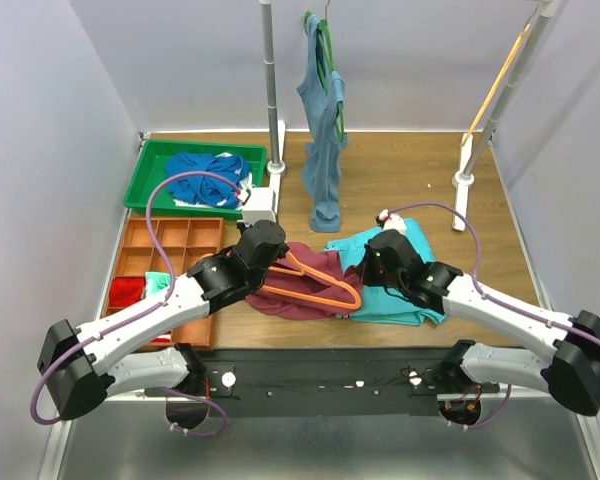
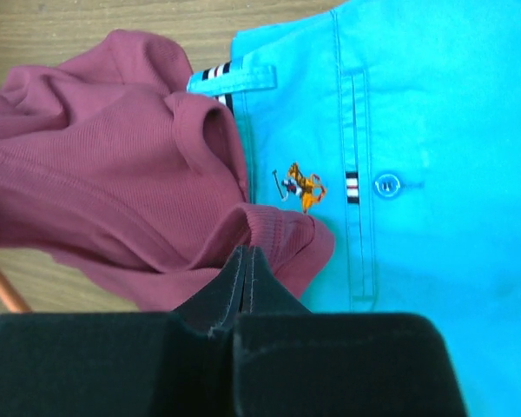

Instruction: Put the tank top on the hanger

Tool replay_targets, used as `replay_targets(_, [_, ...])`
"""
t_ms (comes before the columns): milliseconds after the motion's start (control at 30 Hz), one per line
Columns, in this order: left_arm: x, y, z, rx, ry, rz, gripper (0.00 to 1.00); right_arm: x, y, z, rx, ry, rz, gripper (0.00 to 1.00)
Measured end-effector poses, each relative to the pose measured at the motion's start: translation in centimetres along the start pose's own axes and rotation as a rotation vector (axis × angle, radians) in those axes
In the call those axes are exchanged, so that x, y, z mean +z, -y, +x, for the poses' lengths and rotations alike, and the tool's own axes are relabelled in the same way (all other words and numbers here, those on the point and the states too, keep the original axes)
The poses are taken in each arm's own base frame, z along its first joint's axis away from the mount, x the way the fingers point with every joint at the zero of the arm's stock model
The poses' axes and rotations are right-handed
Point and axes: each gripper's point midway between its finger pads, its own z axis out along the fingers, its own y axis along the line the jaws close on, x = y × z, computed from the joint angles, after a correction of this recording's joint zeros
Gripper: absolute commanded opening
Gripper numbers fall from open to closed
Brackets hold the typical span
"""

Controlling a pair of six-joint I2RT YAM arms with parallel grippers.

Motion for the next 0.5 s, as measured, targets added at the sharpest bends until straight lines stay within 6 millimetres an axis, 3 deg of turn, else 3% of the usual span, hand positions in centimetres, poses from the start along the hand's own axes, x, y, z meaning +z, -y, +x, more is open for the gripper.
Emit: replay_targets(500, [1.2,-0.3,-0.3,-0.029,0.024,-0.089,0.0,-2.7,1.5,2.0,0.082,0.012,-0.045,0.01])
